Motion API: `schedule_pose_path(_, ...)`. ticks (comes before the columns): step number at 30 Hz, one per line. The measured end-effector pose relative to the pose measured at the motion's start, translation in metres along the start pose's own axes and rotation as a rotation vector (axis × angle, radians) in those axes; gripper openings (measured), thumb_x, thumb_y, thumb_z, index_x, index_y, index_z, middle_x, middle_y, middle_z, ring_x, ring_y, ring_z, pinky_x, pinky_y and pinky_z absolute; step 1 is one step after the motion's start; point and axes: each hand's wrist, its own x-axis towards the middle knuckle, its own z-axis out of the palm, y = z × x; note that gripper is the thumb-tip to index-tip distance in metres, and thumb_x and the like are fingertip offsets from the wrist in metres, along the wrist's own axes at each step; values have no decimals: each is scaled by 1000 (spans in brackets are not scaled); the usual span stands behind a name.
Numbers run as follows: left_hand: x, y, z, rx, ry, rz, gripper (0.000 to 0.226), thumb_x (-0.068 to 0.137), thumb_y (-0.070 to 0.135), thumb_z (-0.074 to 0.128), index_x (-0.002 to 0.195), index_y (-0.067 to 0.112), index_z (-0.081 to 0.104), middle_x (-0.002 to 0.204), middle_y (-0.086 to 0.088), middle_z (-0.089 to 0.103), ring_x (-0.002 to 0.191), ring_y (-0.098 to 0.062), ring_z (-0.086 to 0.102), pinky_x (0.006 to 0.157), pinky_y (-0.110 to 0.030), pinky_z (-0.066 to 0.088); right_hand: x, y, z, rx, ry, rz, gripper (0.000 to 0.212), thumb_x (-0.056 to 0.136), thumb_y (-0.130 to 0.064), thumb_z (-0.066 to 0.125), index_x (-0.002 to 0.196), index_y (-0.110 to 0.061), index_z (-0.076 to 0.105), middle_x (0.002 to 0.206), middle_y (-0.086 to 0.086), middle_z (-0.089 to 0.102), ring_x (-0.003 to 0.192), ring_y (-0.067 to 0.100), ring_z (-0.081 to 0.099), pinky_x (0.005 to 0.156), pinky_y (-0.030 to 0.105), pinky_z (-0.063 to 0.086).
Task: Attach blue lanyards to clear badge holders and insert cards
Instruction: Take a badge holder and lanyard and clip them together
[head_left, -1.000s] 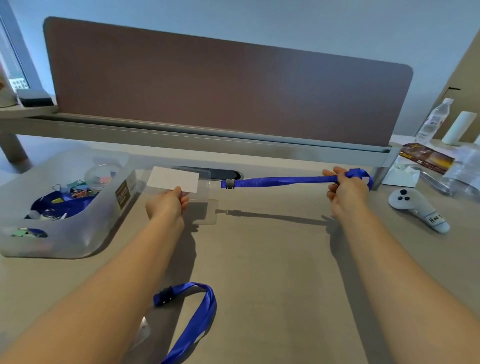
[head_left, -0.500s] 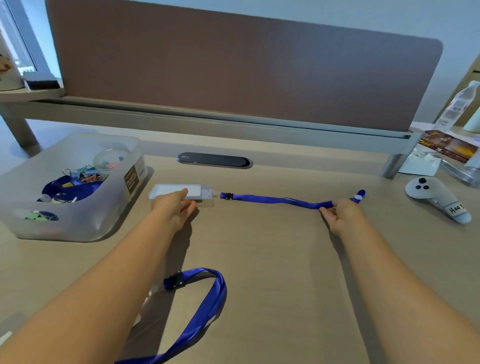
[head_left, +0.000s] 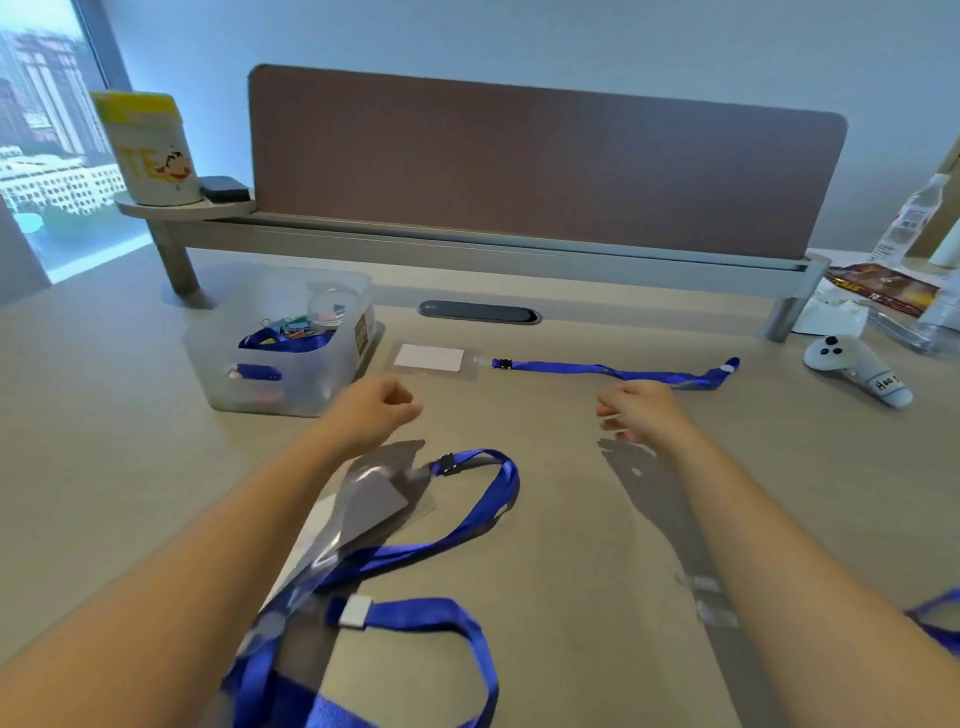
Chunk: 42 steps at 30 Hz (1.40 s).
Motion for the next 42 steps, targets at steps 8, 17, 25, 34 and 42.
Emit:
schedule_pose_path(8,-62,-51,-4,472,-137,-10,70,75,42,65,131,12,35,136,-11,46,119,-26,46,100,-38,41,-80,14,52,-743,-52,-205,28,93,-19,43,116,-8,56,116,12,62,103,24,59,89,33,48)
schedule_pose_path(17,-68,-53,-1,529,-93,-7,49,81,41,58,121,15,46,125,-11,56,108,-25,52,94,-35,44,-103,25,56,-838,-31,-240,31,94,-19,42,120,-8,54,122,11,60,107,23,58,91,31,47)
schedule_pose_path(25,-68,-35,-15,614,54,157,26,93,18,41,112,9,57,108,-12,65,95,-25,61,86,-29,47,-104,15,70,-704,-31,-287,32,94,-19,44,122,-8,54,122,10,60,105,21,58,89,30,47)
schedule_pose_path(34,-71,-25,-19,553,289,230,27,91,28,45,110,18,62,107,-6,69,97,-24,59,90,-36,40,-107,4,68,-539,4,-325,33,94,-18,43,124,-7,52,125,9,58,112,22,55,92,31,46)
schedule_pose_path(42,-71,5,-26,313,446,447,28,92,20,45,112,10,62,111,-14,68,99,-31,61,83,-37,49,-104,-10,54,-346,49,-435,46,93,-25,47,136,-9,42,140,8,48,127,21,46,104,34,39)
